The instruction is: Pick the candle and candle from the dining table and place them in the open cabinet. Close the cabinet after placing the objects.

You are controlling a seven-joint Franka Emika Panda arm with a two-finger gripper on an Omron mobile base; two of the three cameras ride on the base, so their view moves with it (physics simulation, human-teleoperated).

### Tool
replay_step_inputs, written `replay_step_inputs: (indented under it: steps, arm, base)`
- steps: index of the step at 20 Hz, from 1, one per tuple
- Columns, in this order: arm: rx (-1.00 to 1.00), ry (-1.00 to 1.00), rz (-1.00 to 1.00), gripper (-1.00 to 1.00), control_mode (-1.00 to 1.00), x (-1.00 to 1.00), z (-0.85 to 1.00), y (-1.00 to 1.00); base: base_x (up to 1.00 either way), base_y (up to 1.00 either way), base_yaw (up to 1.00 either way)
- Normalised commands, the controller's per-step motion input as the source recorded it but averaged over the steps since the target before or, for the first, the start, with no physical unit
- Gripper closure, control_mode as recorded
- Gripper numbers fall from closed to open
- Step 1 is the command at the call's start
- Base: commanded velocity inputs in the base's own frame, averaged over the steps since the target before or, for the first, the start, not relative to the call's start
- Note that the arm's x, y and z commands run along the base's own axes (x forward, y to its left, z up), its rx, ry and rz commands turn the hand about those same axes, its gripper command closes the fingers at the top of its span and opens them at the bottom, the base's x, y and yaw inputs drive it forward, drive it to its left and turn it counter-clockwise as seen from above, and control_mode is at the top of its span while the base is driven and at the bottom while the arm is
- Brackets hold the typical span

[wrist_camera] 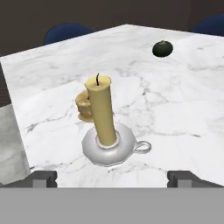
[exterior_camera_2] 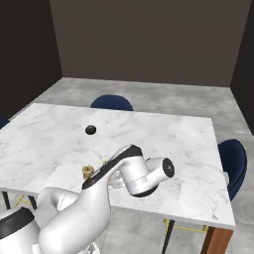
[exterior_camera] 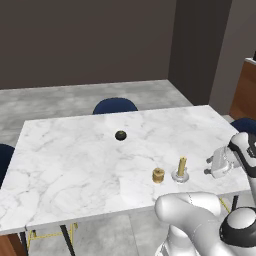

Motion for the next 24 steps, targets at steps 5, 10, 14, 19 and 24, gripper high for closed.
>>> replay_step_inputs:
  steps: [5, 10, 14, 19, 24]
  arm:
    - [0.02, -0.04, 0.10, -1.00, -1.00, 0.00, 0.00, 0.13]
    - [0.00, 0.00, 0.07, -1.00, -1.00, 0.00, 0.00, 0.00]
    - [0.01, 0.00, 0.06, -1.00, -1.00, 0.00, 0.00, 0.00]
    - [0.04, 0.00, 0.04, -1.00, -1.00, 0.03, 0.00, 0.00]
    - [0.05, 0.00, 0.02, -1.00, -1.00, 0.06, 0.00, 0.01]
  base:
    - [0.00, 0.00, 0.00]
    - [0.00, 0.00, 0.00]
    - [0.00, 0.00, 0.00]
    - [0.00, 0.00, 0.00]
    - [0.00, 0.00, 0.00]
